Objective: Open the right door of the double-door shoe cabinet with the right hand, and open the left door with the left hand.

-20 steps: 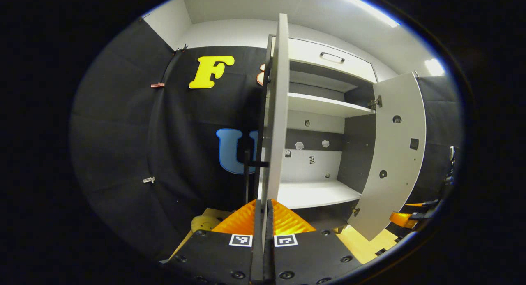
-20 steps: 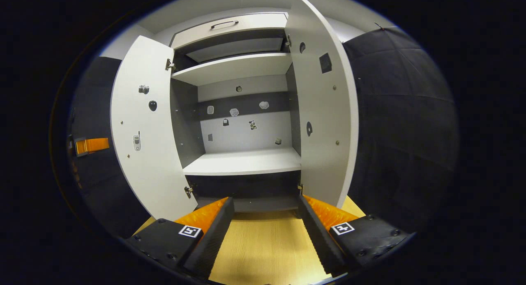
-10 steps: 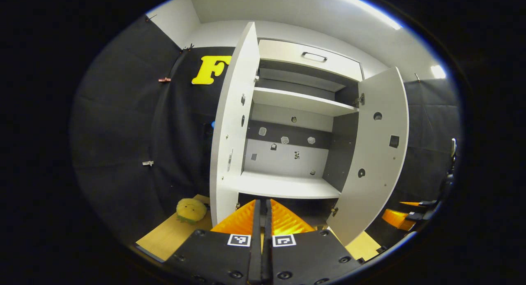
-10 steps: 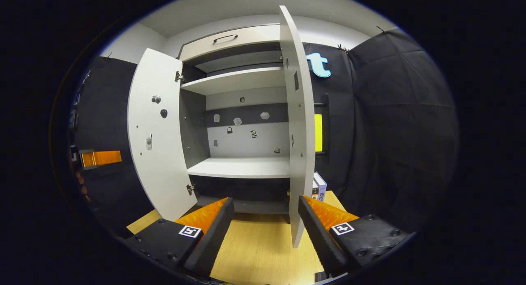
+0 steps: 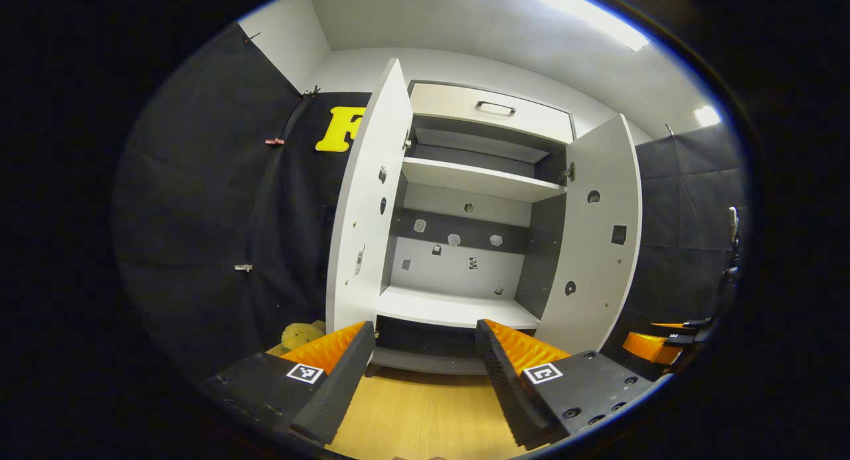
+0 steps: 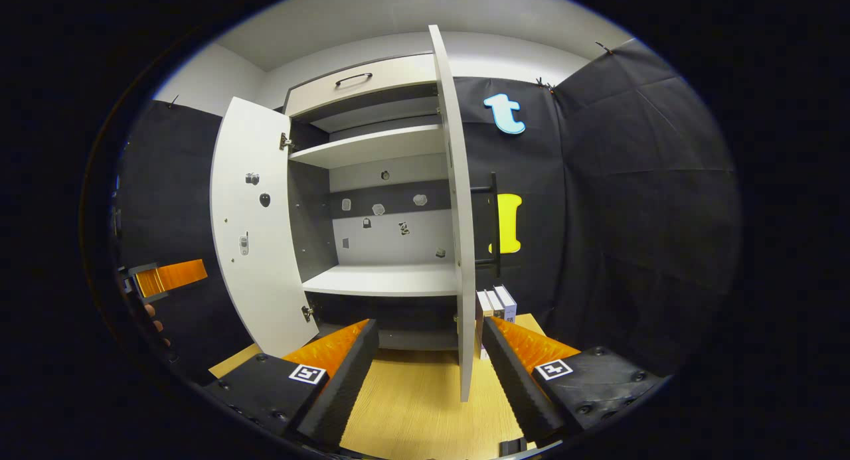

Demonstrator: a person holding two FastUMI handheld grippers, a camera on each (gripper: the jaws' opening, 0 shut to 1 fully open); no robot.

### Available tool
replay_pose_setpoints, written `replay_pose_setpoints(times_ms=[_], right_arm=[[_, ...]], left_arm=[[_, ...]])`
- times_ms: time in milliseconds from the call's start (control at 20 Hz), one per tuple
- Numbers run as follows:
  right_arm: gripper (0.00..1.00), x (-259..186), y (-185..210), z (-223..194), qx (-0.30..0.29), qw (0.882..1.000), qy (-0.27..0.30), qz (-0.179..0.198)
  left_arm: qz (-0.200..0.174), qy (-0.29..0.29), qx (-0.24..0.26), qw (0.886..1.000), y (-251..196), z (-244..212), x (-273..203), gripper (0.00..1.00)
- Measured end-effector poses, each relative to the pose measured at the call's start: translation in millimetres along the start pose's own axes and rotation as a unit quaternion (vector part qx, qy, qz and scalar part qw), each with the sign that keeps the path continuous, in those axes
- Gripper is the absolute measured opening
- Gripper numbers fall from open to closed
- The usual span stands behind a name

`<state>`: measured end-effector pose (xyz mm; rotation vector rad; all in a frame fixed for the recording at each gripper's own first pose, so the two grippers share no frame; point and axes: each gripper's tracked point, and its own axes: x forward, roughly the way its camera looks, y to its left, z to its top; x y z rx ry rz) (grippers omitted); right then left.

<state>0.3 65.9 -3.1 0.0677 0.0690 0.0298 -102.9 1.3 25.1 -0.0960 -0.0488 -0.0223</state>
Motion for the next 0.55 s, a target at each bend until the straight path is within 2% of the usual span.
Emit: replay_pose_setpoints(times_ms=[150,550], right_arm=[[0.98,3.6,-0.6,-4.9,0.003,1.0,0.005,-0.009],[0.99,17.5,20.4,-3.7,0.012,1.0,-0.003,-0.012]], left_arm=[[0.016,-0.004,0.019,1.0,11.6,-0.4,3.8,0.95],[-0.02,-0.011,0.034,0.999,9.0,-3.5,12.2,0.95]])
